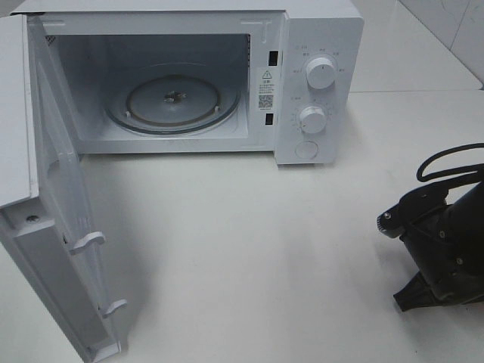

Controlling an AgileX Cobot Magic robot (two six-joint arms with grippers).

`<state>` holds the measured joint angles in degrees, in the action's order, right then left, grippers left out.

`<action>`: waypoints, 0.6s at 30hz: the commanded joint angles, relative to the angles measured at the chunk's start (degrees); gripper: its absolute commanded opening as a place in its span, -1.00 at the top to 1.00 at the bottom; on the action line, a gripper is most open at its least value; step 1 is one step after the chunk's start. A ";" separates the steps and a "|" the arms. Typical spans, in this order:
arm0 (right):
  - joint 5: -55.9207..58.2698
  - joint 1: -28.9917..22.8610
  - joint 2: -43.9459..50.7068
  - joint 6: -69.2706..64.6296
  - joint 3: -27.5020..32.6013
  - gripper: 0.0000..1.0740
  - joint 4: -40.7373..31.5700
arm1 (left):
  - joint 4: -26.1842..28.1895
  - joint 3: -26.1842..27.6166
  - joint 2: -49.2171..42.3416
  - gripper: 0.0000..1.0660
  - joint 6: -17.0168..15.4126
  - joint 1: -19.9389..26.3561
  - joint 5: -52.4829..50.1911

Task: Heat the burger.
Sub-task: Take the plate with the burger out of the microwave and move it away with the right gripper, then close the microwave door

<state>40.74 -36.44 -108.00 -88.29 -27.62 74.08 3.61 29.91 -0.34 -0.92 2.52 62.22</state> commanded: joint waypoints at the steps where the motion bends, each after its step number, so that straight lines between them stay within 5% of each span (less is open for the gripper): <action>1: -2.58 0.29 -0.80 -0.17 -0.06 0.70 -1.26 | -0.23 -0.29 -0.40 -0.83 -0.34 0.06 -0.80; 8: -2.58 0.29 4.01 0.11 -0.06 0.17 -3.15 | -0.23 -0.29 -0.40 -0.83 -0.34 0.06 -0.80; 18: -2.81 0.29 16.79 6.99 -0.06 0.06 -8.94 | -0.23 -0.29 -0.40 -0.83 -0.34 0.06 -0.80</action>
<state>37.53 -36.38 -94.42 -84.57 -27.44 67.61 3.61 29.91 -0.34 -0.92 2.52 62.22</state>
